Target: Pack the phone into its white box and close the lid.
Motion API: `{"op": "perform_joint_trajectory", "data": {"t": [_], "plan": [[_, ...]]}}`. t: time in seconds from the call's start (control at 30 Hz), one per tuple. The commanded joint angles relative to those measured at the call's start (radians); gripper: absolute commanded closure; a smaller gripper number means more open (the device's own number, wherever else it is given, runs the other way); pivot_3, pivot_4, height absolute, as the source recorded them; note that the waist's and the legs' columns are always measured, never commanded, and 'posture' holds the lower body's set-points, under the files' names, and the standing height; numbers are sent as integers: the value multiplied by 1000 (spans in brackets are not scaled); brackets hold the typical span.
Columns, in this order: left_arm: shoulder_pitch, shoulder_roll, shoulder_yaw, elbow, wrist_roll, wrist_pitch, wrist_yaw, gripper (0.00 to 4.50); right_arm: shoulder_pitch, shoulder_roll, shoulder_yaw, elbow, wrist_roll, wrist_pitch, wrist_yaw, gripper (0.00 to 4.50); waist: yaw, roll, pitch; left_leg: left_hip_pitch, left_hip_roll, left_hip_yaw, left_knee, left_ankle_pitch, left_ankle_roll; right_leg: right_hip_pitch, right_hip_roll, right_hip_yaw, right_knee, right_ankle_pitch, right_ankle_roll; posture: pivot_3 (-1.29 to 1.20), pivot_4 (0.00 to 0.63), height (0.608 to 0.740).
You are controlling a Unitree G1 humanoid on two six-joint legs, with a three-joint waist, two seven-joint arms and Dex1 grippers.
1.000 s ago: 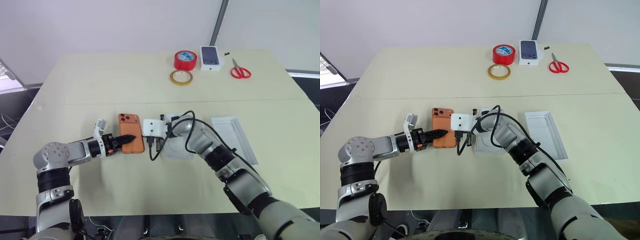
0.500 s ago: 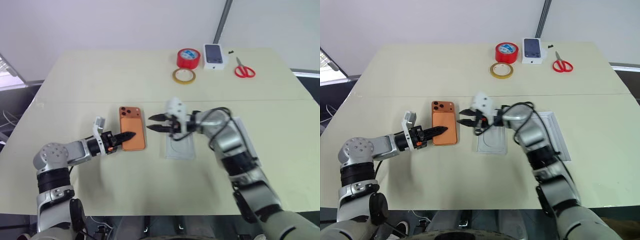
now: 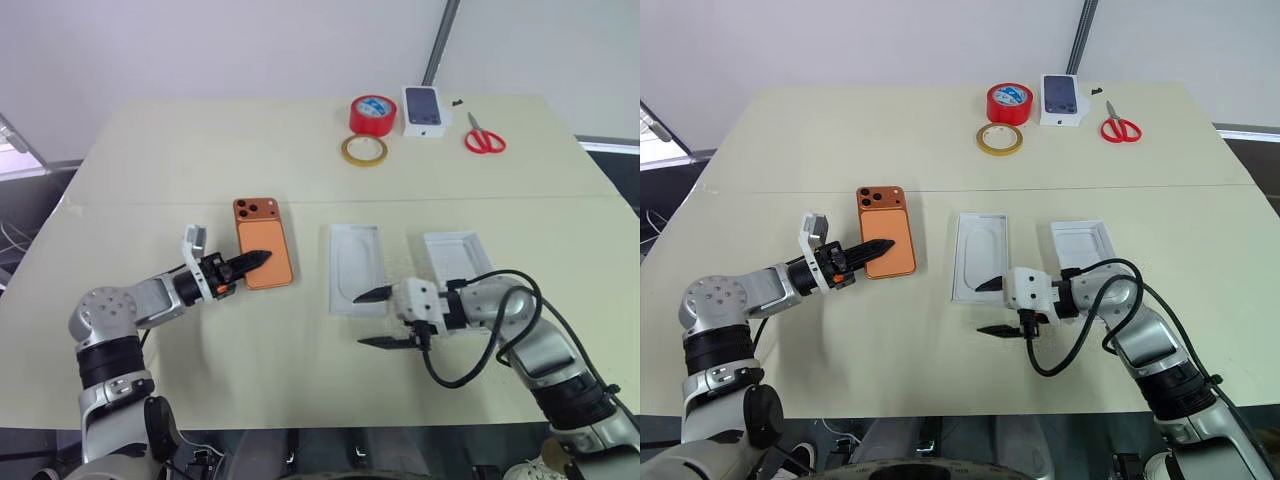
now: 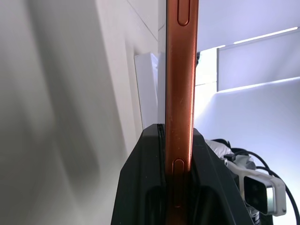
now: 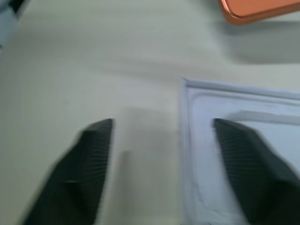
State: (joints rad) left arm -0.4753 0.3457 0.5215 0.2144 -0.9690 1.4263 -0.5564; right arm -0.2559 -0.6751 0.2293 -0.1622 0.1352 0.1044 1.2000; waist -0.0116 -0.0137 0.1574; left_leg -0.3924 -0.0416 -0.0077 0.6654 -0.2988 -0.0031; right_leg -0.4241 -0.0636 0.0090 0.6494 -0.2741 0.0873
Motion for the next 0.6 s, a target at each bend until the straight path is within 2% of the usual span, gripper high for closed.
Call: {"op": "perform_joint_trajectory", "data": {"t": [0.03,0.43,0.53,0.57,0.6], "plan": [[-21,2,-13,-43,-30,-13,-9,4500,-9,-1,-3,1,-21,-51,-29,2991,1,0,0,0,0,0,0,1,-1,0,0,0,0,0,0,0,150,740],[-24,3,-20,-57,-47,-8,3,4500,-7,5,26,39,-34,-64,-44,2991,1,-1,1,0,0,0,0,1,-1,0,0,0,0,0,0,0,150,740],[-27,-4,-15,-62,-55,0,15,4500,-11,10,32,39,-28,-52,-44,3879,1,-1,1,0,0,0,0,1,-1,0,0,0,0,0,0,0,150,740],[-32,-8,-8,-61,-62,12,25,4500,-13,12,35,37,-29,-48,-45,4347,1,-1,1,0,0,0,0,1,-1,0,0,0,0,0,0,0,150,740],[-39,-12,-2,-62,-72,18,30,4500,-14,14,40,30,-27,-43,-43,4471,1,-1,1,0,0,0,0,1,-1,0,0,0,0,0,0,0,150,740]]}}
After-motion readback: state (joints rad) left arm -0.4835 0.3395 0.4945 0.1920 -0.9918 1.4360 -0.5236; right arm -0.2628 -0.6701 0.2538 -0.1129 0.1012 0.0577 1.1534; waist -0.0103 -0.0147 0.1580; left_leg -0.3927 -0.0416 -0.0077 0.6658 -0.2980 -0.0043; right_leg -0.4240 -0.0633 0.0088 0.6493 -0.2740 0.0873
